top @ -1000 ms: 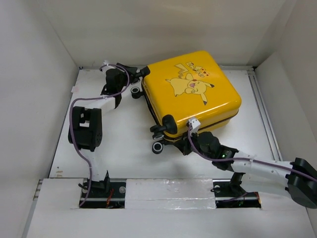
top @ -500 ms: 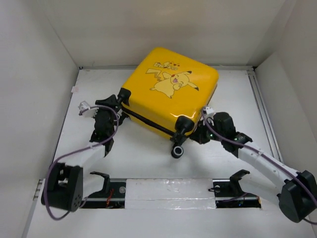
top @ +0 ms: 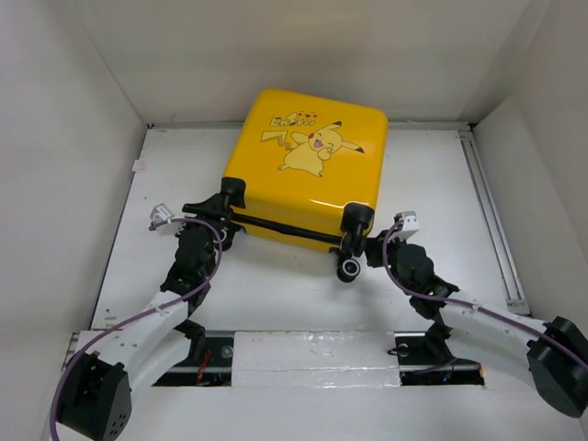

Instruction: Pack the luggage

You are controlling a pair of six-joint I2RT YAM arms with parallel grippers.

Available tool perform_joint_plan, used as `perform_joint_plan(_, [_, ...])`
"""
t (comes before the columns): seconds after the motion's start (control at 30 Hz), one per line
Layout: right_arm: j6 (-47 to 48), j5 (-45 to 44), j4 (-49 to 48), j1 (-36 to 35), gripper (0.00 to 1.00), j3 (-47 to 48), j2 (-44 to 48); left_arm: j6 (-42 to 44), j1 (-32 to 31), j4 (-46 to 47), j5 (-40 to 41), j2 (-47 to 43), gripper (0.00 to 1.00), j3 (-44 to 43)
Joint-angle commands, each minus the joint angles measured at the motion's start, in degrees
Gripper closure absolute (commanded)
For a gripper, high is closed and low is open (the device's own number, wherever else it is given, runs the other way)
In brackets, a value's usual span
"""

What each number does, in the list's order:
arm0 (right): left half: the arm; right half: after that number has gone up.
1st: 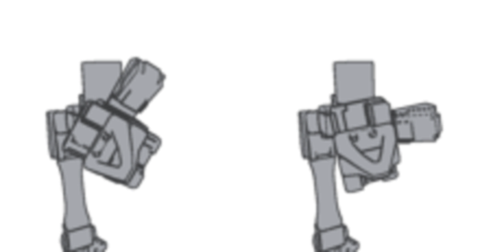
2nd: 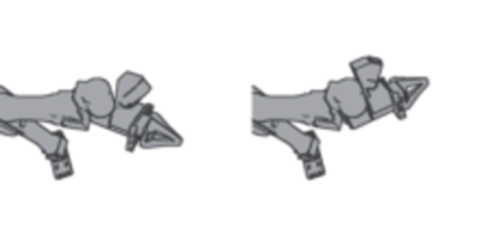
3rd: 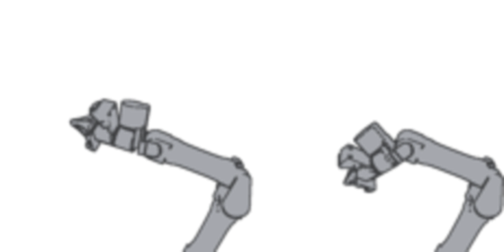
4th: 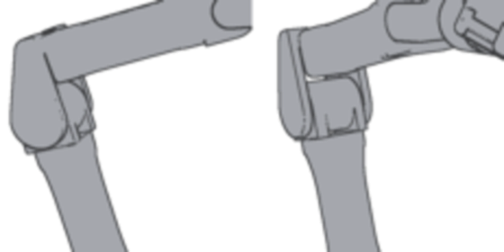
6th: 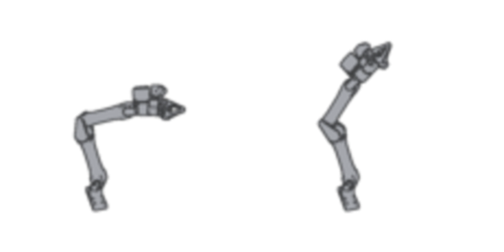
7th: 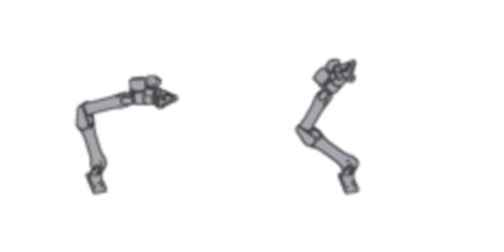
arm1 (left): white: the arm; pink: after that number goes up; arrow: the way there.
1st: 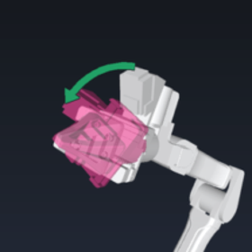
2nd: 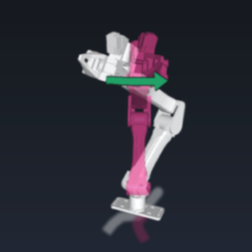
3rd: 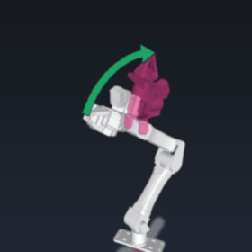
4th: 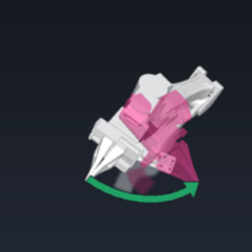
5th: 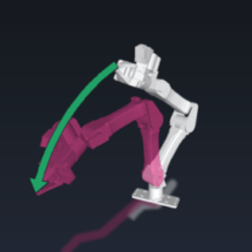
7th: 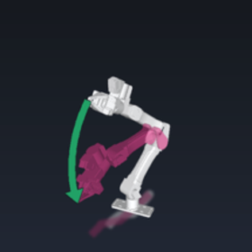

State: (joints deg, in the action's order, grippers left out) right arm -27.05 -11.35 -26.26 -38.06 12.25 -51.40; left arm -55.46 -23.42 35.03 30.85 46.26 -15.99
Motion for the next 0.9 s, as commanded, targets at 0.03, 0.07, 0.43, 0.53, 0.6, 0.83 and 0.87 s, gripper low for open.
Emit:
perform_joint_plan(0.03, [-0.21,4.55,-14.96,-16.66,1.00,3.04,0.33,-0.17,-5.41,-1.72,-20.39,-0.90,1.00,-3.61])
perform_joint_plan(0.07, [0.76,1.98,-14.96,-17.82,1.00,3.83,0.85,-0.17,-5.41,-1.19,-21.18,-0.91,1.00,-3.61])
perform_joint_plan(0.43, [7.54,8.52,15.87,-20.03,1.00,17.54,7.63,3.96,-5.41,-3.03,-16.26,-1.27,1.00,-10.11])
perform_joint_plan(0.53, [5.51,16.68,23.27,-20.03,1.00,17.03,8.24,4.75,-5.41,-2.24,-17.05,2.69,1.00,-14.41])
perform_joint_plan(0.6, [6.04,20.74,25.56,-20.03,1.00,17.02,7.72,4.75,-4.88,-1.54,-17.75,3.83,1.00,-16.52])
perform_joint_plan(0.83, [7.62,25.52,12.40,-20.03,1.00,15.44,3.14,4.05,-5.41,-0.75,-20.39,3.76,1.00,-16.63])
perform_joint_plan(0.87, [7.62,22.89,10.81,-19.25,1.00,15.43,3.84,4.05,-5.41,-1.53,-20.39,2.88,1.00,-16.62])
